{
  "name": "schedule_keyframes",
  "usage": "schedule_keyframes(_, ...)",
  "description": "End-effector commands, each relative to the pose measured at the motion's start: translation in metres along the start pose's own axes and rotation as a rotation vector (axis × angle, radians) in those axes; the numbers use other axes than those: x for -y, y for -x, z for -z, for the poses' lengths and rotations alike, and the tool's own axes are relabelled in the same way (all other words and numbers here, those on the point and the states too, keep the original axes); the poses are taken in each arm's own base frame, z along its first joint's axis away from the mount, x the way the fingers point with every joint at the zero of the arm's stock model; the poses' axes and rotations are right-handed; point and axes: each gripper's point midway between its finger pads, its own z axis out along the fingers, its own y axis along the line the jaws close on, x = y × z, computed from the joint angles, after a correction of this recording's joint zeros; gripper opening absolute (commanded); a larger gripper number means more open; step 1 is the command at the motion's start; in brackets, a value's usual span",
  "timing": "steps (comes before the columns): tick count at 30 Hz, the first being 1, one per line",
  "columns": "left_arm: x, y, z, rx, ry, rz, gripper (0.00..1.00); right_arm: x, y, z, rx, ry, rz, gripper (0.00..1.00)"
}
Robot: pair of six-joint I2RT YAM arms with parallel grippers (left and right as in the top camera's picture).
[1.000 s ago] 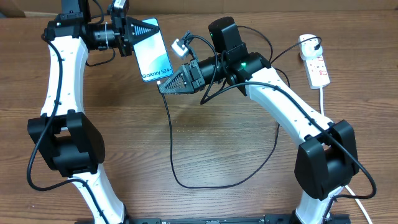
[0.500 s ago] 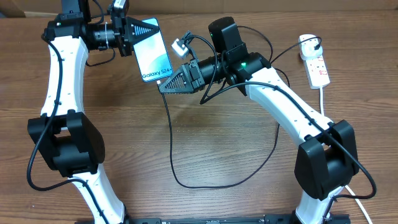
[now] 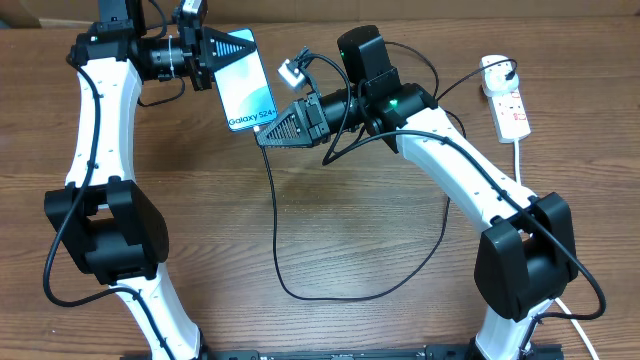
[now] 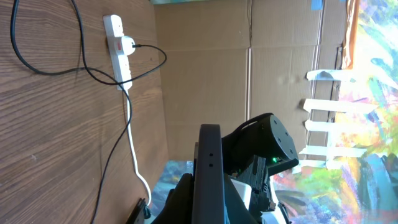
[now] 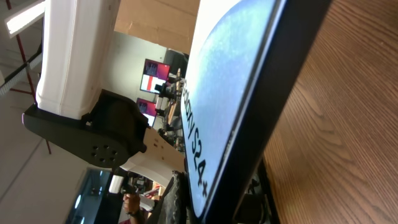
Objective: Plug charger to phone and switch on socket
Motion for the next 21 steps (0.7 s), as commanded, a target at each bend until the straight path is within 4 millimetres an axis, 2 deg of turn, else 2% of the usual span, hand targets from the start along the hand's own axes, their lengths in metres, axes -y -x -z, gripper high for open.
schedule_keyframes(1, 0.0216, -0.0065, -0.0016, -0.022, -0.041, -0.049, 0.04, 0.0028, 0.0024, 0.0024, 0.01, -0.005, -0.002, 0.04)
schedule_keyframes(21, 0.0213, -0.0075, -0.002, -0.023, -0.041, -0.061, 0.05, -0.0004, 0.0096, 0.0025, 0.028, -0.004, -0.013, 0.04)
